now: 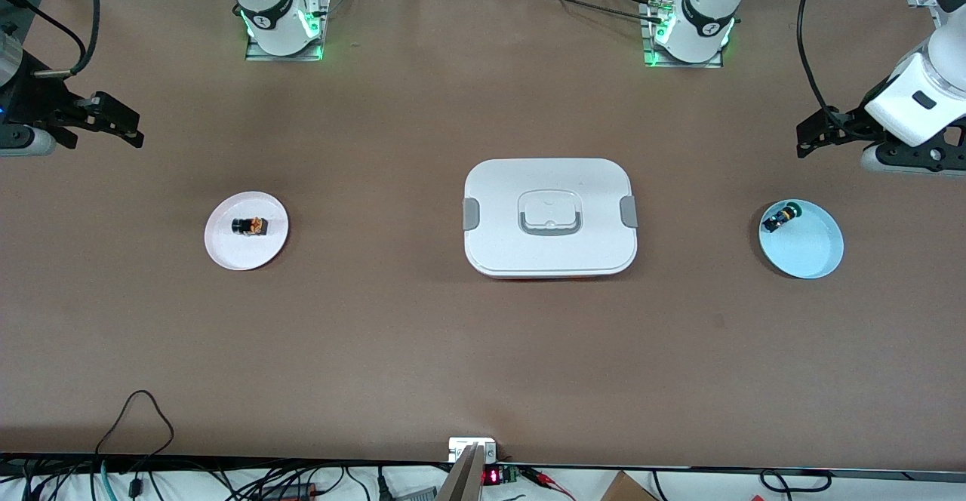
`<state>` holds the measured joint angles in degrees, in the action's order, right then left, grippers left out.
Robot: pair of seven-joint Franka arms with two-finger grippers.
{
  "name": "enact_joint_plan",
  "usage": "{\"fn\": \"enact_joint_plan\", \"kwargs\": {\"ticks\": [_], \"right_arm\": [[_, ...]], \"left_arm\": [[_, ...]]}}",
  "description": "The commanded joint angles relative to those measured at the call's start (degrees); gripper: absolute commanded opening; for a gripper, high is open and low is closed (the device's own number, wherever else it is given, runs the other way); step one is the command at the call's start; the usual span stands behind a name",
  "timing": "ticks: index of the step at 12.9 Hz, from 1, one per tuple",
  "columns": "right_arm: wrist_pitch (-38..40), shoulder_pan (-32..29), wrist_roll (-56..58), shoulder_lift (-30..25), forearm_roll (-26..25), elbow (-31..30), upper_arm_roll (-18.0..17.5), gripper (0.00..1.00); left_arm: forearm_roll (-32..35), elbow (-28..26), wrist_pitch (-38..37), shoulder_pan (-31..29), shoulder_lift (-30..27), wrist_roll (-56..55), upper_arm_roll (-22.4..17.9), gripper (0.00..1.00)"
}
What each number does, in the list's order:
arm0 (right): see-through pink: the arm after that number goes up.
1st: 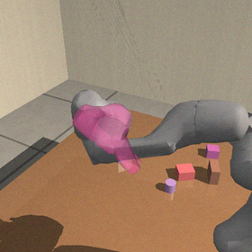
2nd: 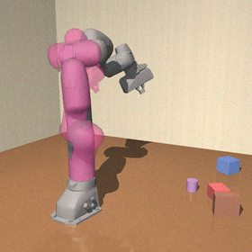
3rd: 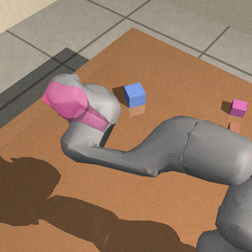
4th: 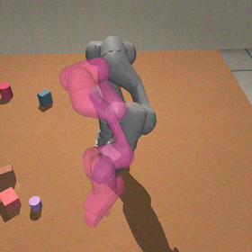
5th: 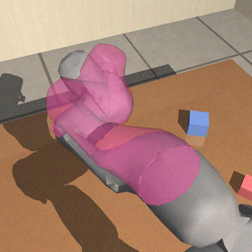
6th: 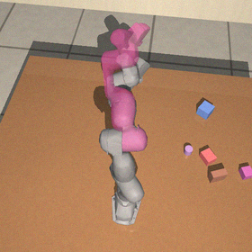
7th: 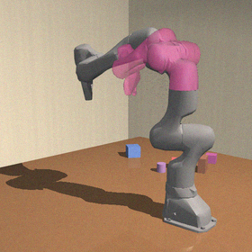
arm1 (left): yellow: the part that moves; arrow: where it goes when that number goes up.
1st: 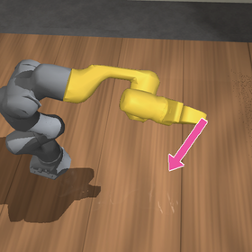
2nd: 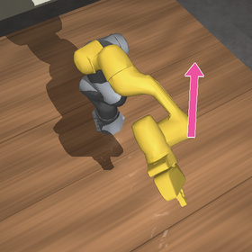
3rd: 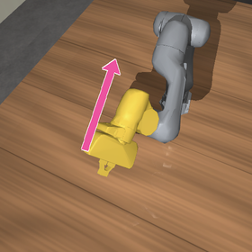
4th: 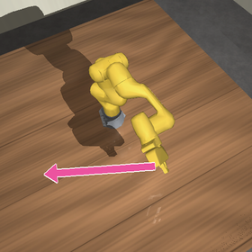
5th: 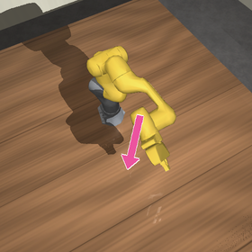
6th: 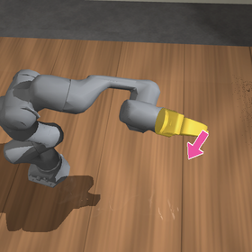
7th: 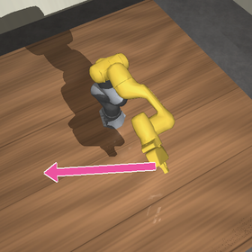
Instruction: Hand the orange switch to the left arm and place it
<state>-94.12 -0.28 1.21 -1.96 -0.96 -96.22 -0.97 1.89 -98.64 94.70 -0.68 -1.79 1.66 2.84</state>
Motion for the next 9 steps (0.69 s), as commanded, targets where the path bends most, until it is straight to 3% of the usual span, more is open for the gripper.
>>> {"fn": "enact_joint_plan", "kwargs": {"ticks": [1, 9], "right_arm": [[1.7, -0.3, 0.8, 0.3, 0.8, 1.3, -0.1, 1.00], [2.1, 0.4, 0.5, 1.7, 0.8, 1.5, -0.7, 1.00]], "left_arm": [[-0.7, 1.7, -0.9, -0.3, 0.7, 0.6, 0.0, 1.00], [-0.7, 1.7, -1.0, -0.2, 0.8, 0.6, -0.1, 1.00]]}}
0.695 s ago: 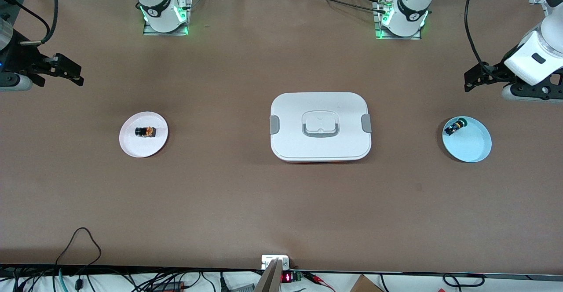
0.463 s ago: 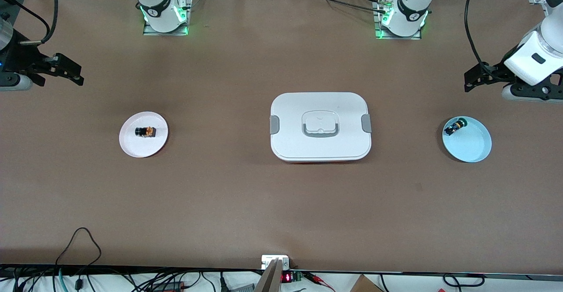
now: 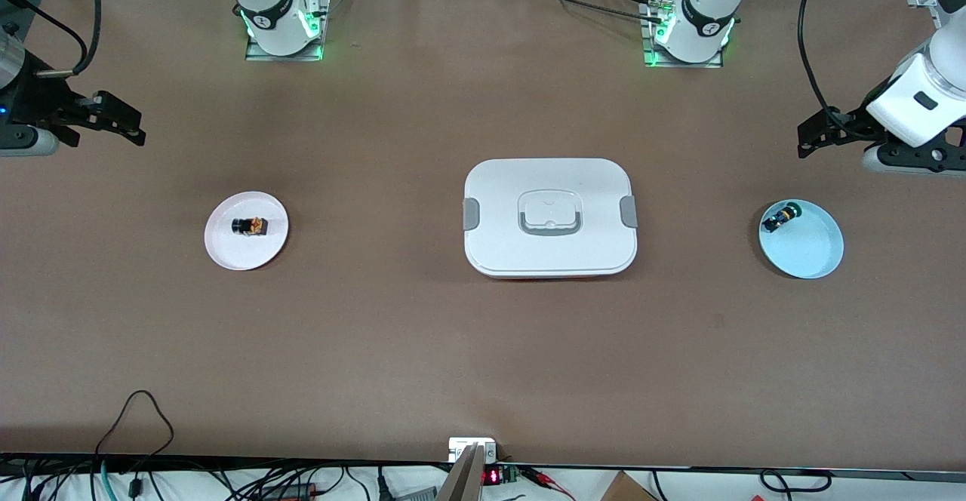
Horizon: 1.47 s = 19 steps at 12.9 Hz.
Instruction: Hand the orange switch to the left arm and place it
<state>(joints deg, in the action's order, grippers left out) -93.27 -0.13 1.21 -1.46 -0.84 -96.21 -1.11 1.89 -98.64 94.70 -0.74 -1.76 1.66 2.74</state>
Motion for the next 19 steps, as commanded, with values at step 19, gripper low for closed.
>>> {"fn": "enact_joint_plan", "kwargs": {"ticks": [19], "right_arm": [[-9.4, 1.0, -3.1, 16.4, 0.3, -2.0, -0.5, 1.00]], "left_arm": [[-0.7, 1.8, -1.0, -0.1, 0.8, 0.7, 0.2, 1.00]]}}
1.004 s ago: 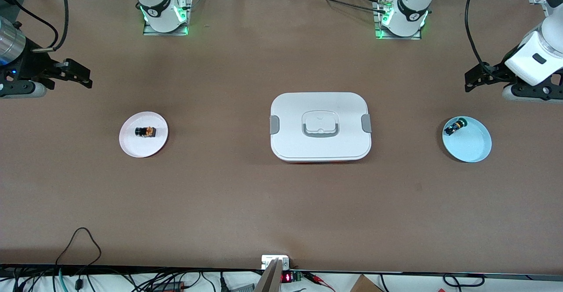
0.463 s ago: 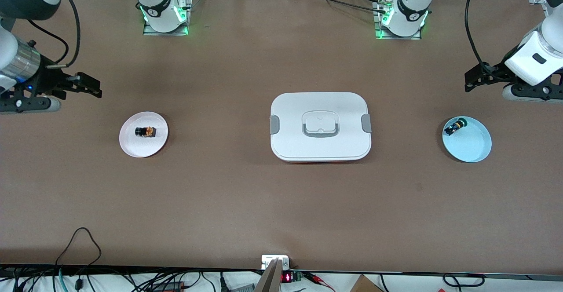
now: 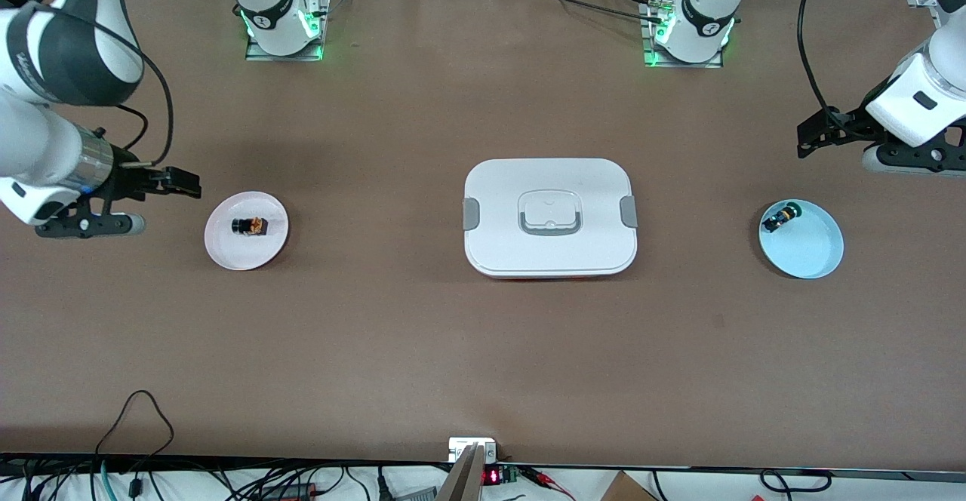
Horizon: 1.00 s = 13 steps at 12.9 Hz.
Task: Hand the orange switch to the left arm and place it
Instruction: 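Move the right gripper over the orange switch on the white plate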
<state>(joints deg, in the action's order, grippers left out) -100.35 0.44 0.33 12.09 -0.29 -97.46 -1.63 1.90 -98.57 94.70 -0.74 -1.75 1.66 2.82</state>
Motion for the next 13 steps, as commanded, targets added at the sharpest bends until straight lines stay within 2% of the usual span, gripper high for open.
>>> {"fn": "enact_joint_plan", "kwargs": {"ticks": [1, 4, 9, 13], "right_arm": [[-5.7, 0.4, -2.4, 4.0, -0.2, -2.9, 0.0, 1.00], [-16.3, 0.1, -2.4, 3.6, -2.7, -11.8, 0.0, 1.00], [-32.3, -1.2, -1.4, 5.0, -3.5, -21.2, 0.0, 1.00], [-34.3, -1.2, -1.4, 7.8, -4.9, -22.4, 0.0, 1.00]], "left_arm": [[-0.7, 1.7, -1.0, -0.1, 0.8, 0.7, 0.1, 1.00], [-0.6, 1.7, -1.0, -0.1, 0.8, 0.6, 0.1, 1.00], [-0.7, 1.7, -1.0, -0.1, 0.8, 0.7, 0.0, 1.00], [-0.6, 1.7, -1.0, -0.1, 0.8, 0.7, 0.0, 1.00]]}}
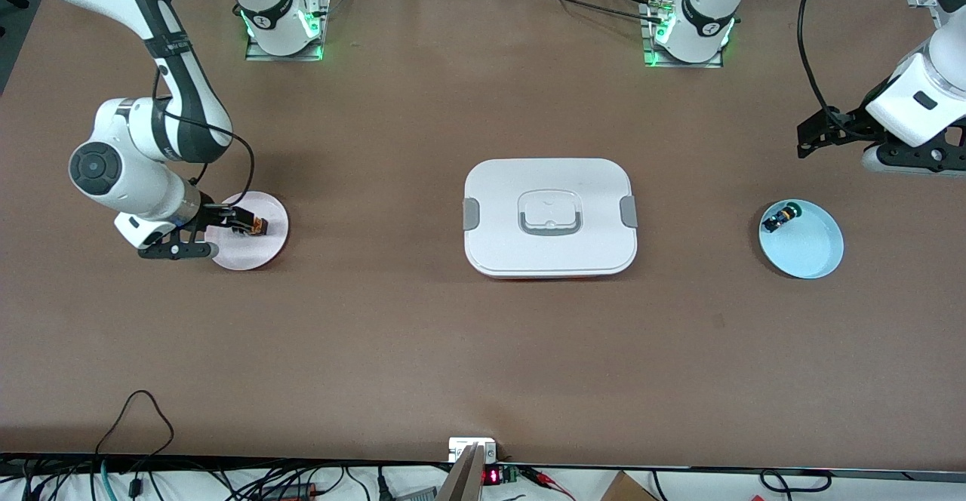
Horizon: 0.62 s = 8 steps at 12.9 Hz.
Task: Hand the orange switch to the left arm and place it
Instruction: 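Move the right gripper over the orange switch on the white plate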
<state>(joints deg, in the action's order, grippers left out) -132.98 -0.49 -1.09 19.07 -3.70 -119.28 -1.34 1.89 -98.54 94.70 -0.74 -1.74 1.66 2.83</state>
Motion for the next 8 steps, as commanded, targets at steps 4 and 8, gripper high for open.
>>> {"fn": "enact_joint_plan", "kwargs": {"ticks": [4, 8], "right_arm": [[-2.7, -0.1, 0.0, 3.0, -3.5, -1.1, -0.2, 1.00], [-5.6, 0.0, 0.1, 5.3, -3.7, -1.1, -0.2, 1.00]], "left_arm": [[-0.7, 1.7, -1.0, -0.1, 0.8, 0.7, 0.0, 1.00], [-0.6, 1.7, -1.0, -0.1, 0.8, 0.7, 0.1, 1.00]]}}
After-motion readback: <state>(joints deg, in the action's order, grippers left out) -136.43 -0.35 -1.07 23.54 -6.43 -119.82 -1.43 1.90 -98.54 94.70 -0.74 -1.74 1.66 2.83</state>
